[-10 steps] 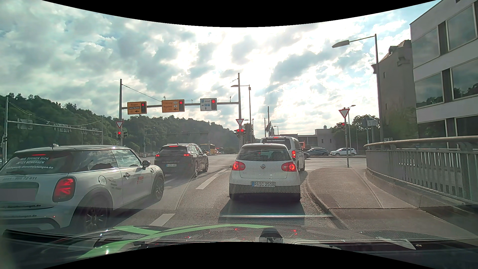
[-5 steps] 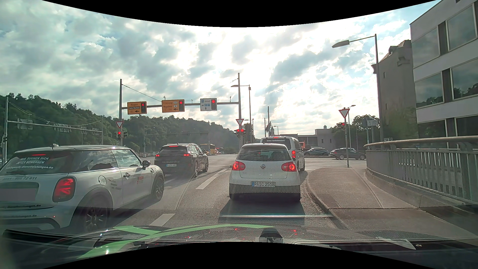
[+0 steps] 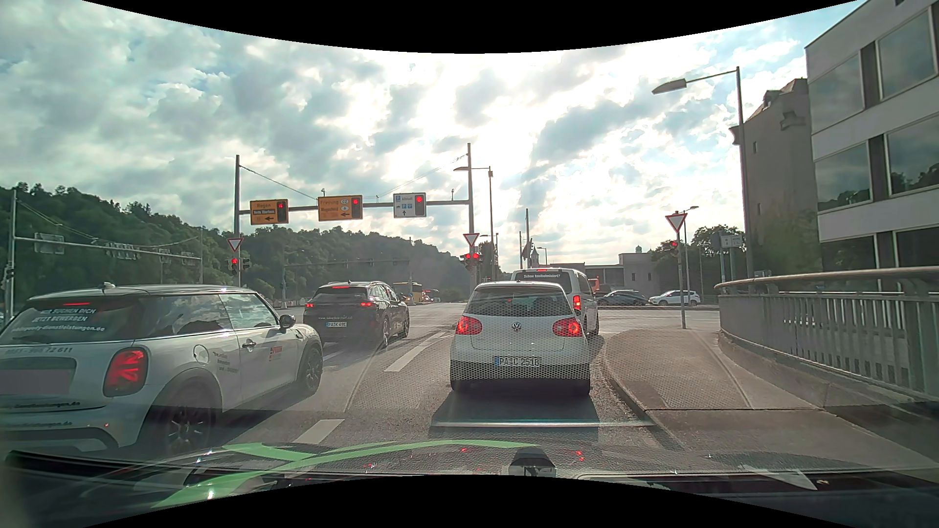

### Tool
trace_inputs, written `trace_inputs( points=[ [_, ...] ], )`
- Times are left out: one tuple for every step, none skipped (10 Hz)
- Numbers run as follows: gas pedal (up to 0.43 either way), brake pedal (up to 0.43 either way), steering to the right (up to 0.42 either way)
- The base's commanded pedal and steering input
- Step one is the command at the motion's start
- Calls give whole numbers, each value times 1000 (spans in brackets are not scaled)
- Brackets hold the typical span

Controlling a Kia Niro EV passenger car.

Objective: Follow the waypoints while adhering to traffic rules and regulations

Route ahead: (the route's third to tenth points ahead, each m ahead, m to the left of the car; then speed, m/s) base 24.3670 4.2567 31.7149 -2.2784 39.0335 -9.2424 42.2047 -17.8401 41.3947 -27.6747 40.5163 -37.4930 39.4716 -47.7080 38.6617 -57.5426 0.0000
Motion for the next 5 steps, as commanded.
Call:
trace_inputs(
  points=[
    [0,457,9],
    [0,457,9],
    [0,463,9],
    [0,476,9],
    [0,470,9]
  ],
)
